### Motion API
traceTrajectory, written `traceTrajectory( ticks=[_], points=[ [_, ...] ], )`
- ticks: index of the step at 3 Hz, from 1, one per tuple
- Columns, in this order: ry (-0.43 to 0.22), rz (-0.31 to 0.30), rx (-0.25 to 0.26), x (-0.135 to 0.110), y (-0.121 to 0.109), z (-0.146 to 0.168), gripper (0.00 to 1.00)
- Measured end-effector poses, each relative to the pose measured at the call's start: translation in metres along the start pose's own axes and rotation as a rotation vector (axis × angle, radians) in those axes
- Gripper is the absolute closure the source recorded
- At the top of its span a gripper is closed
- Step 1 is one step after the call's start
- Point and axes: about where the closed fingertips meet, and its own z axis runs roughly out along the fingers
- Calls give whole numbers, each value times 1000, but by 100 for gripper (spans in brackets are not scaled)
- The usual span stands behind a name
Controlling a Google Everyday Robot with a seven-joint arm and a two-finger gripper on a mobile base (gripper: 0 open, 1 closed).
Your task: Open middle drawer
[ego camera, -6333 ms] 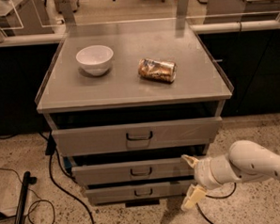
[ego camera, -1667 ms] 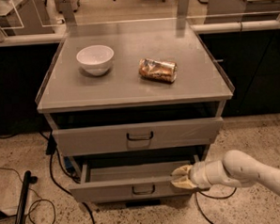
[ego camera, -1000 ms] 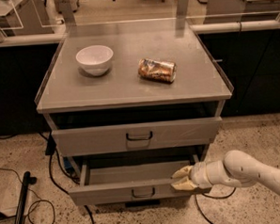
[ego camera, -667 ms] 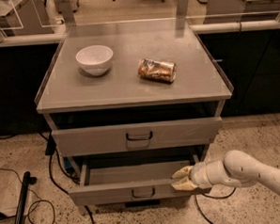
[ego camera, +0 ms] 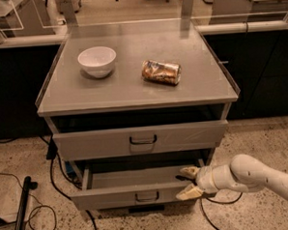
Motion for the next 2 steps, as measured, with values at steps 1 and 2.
traceTrajectory(
  ticks=[1,2],
  points=[
    [-8,8,-10,13,10,-1,0],
    [-16,24,-26,28,29,-5,17]
  ],
)
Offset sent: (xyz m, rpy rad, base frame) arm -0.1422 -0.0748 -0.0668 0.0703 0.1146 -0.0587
